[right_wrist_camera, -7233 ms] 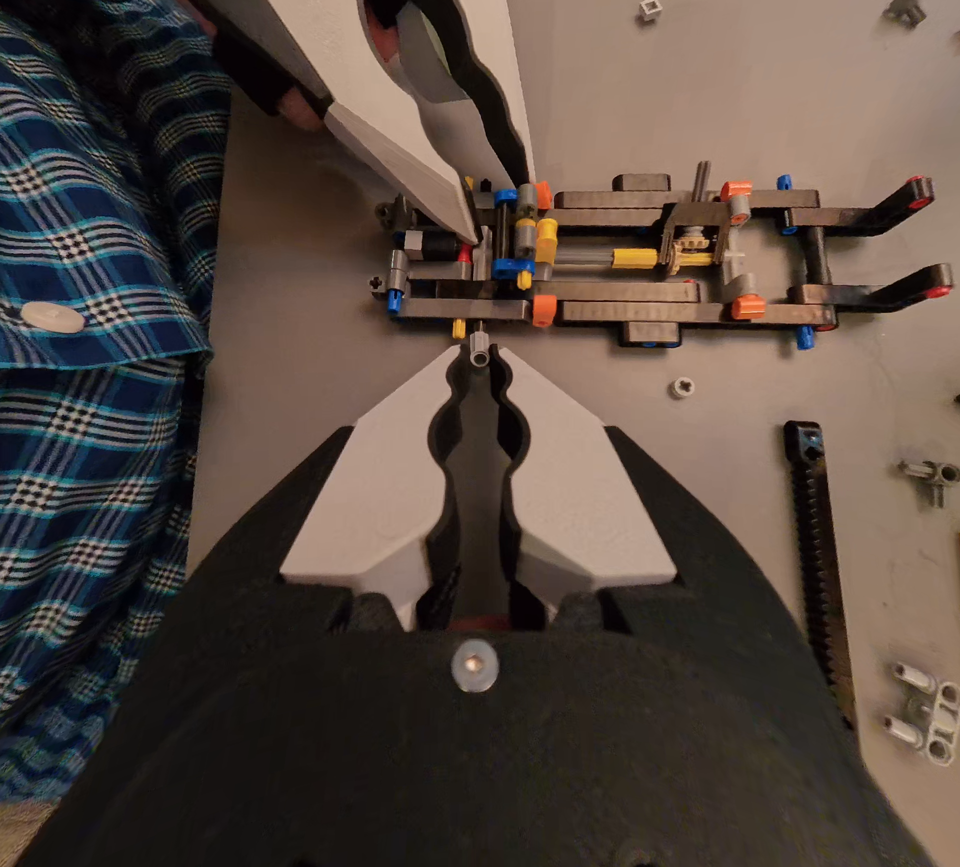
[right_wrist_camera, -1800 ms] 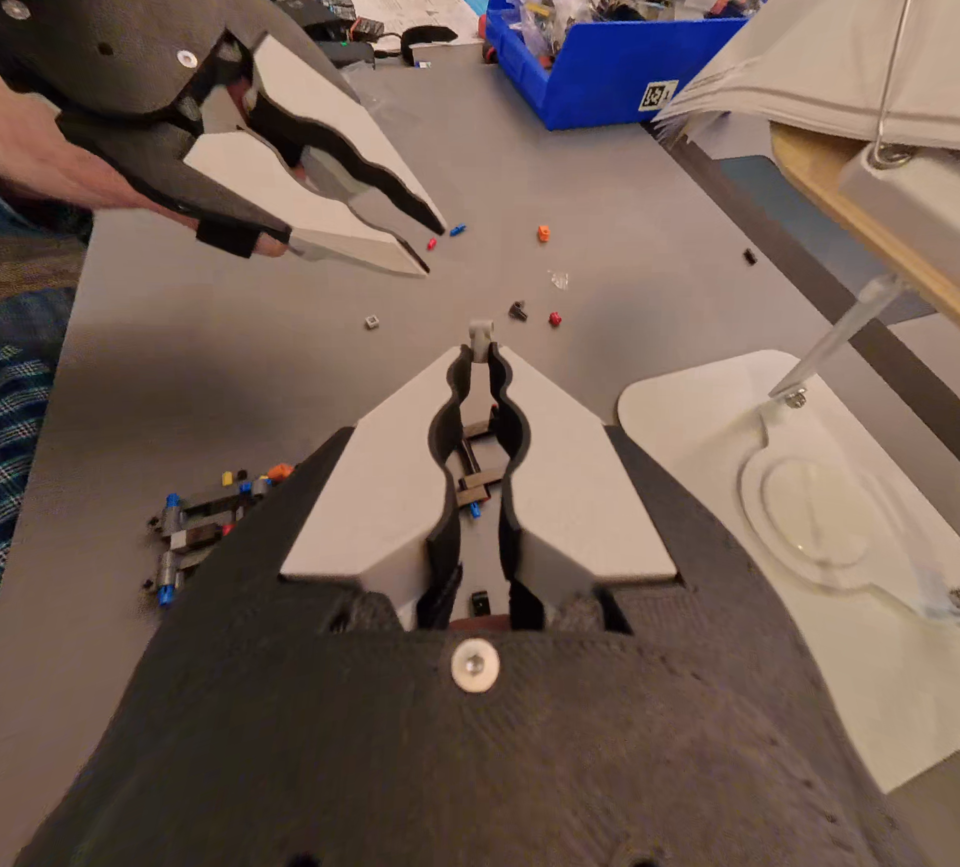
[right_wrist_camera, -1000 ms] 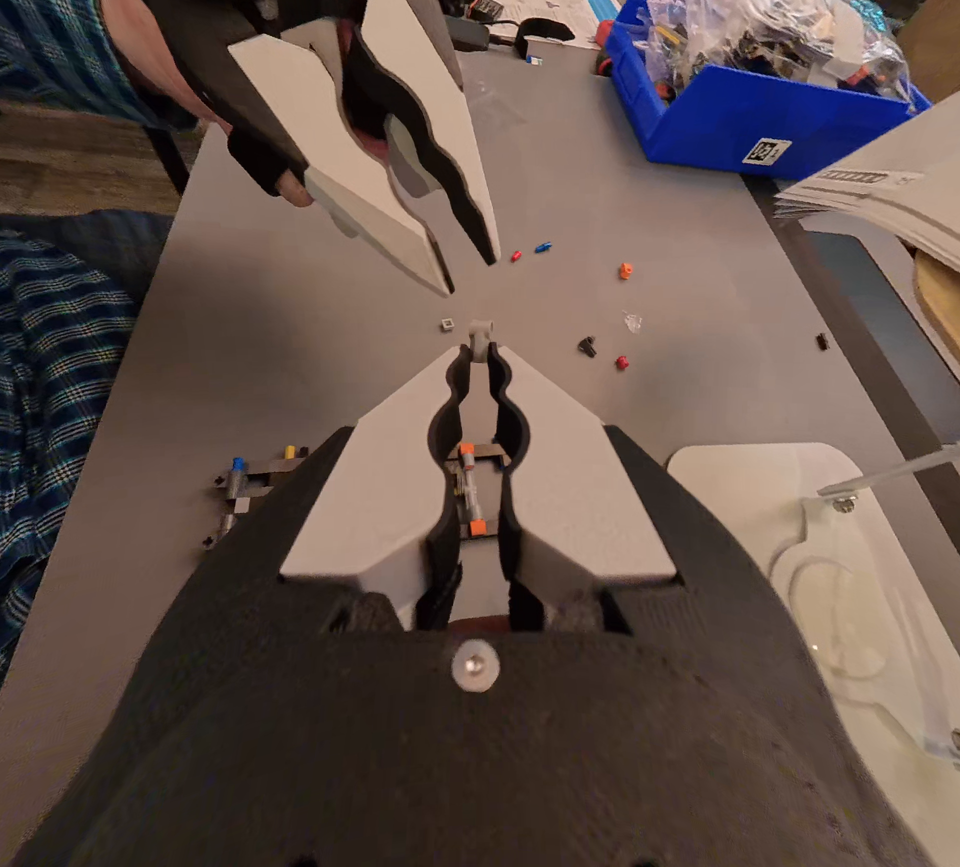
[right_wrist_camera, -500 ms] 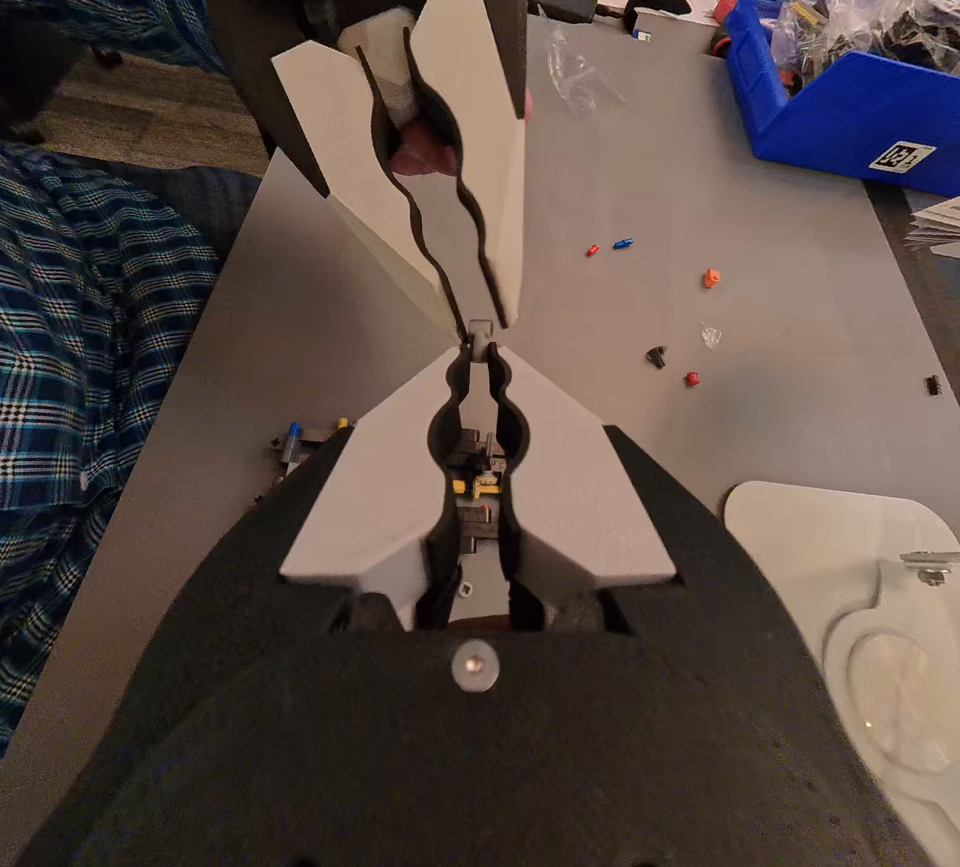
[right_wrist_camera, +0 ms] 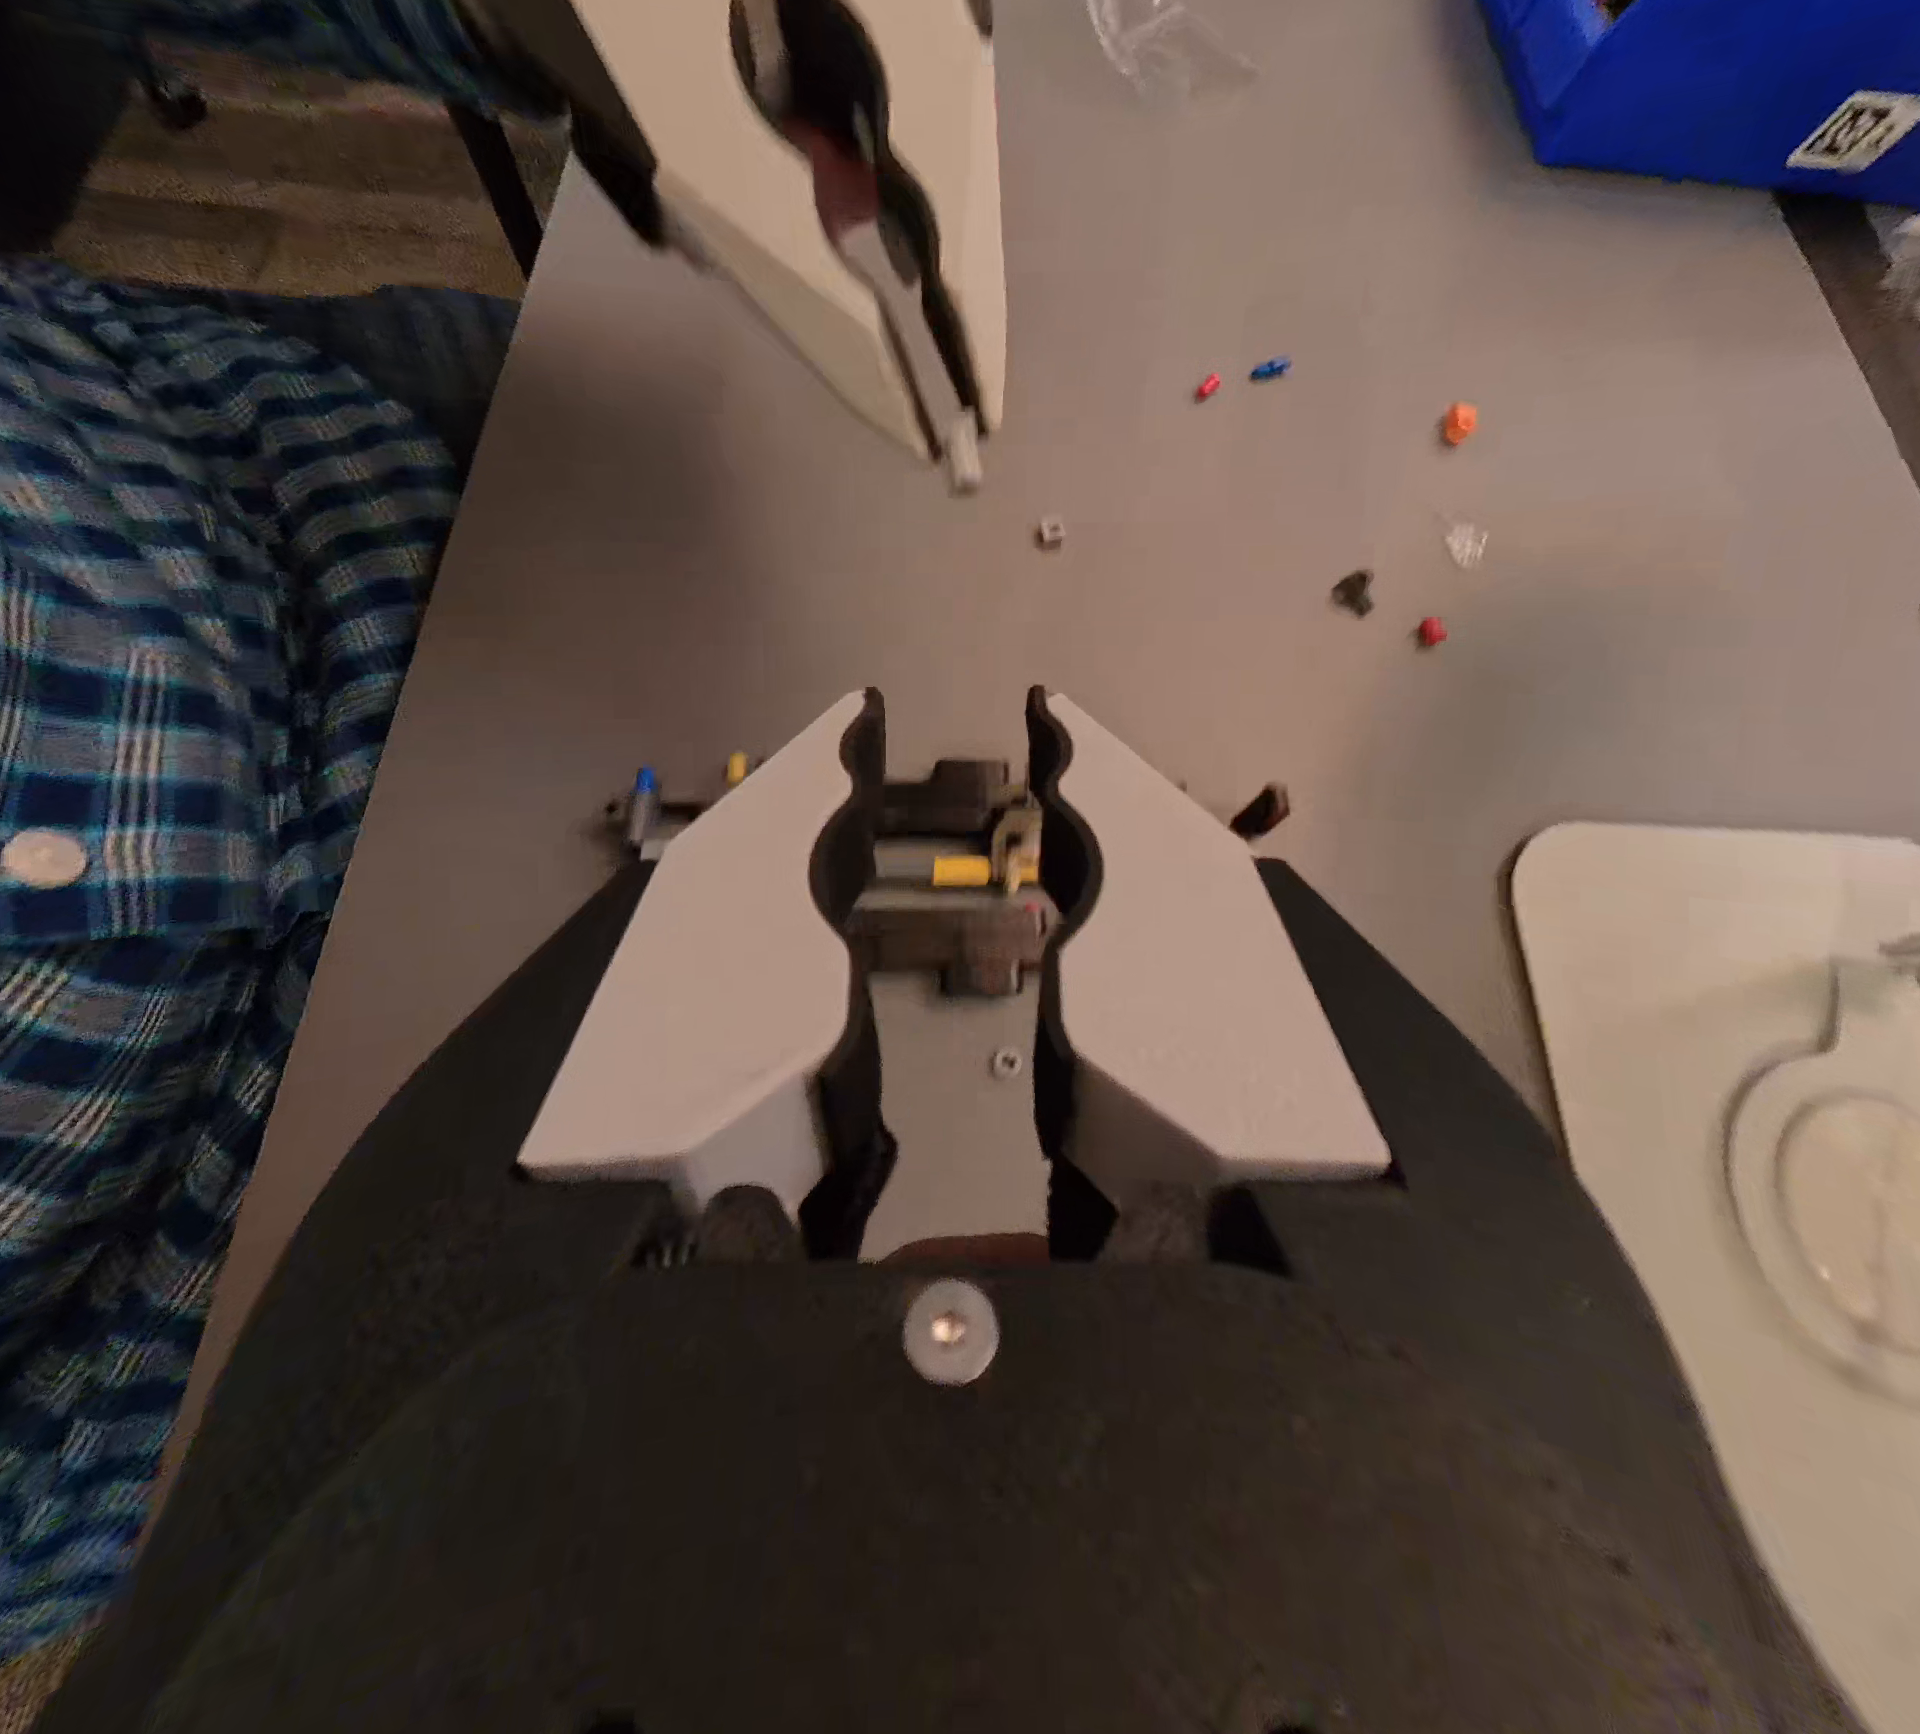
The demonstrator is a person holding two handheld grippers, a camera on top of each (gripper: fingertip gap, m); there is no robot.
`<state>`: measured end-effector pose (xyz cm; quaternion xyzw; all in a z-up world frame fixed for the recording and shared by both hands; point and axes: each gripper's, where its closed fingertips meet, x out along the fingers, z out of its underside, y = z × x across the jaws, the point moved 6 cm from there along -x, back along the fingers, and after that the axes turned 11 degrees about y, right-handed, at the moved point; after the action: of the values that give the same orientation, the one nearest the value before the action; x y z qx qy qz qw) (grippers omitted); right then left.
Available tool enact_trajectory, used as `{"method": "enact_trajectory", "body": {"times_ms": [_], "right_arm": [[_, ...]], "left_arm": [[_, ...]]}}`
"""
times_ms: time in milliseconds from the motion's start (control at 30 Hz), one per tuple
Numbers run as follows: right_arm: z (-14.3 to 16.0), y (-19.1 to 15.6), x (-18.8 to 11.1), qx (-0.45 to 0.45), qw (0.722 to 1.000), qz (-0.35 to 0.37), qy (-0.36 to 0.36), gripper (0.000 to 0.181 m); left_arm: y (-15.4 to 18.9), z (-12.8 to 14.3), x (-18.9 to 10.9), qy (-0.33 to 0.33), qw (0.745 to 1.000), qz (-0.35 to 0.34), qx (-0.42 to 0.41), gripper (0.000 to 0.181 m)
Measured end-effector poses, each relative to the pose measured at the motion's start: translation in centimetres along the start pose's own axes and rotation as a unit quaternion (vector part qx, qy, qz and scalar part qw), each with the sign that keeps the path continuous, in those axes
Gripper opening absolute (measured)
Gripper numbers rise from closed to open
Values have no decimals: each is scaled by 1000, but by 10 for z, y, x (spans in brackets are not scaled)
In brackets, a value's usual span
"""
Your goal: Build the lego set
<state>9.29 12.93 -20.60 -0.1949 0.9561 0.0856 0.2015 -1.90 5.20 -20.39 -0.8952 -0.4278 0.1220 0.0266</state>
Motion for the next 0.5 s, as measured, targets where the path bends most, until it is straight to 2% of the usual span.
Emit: {"method": "enact_trajectory", "body": {"times_ms": [233, 433, 500], "right_arm": [[57, -46, -15, 10, 995, -7, -94, 21], [84, -59, -7, 3, 991, 3, -136, 19], [86, -60, -3, -6, 991, 7, -137, 14]], "left_arm": [[19, 30, -9, -40, 999, 16, -23, 7], [34, 50, -6, -77, 996, 31, -29, 7], [38, 56, -4, -94, 994, 40, -22, 7]]}}
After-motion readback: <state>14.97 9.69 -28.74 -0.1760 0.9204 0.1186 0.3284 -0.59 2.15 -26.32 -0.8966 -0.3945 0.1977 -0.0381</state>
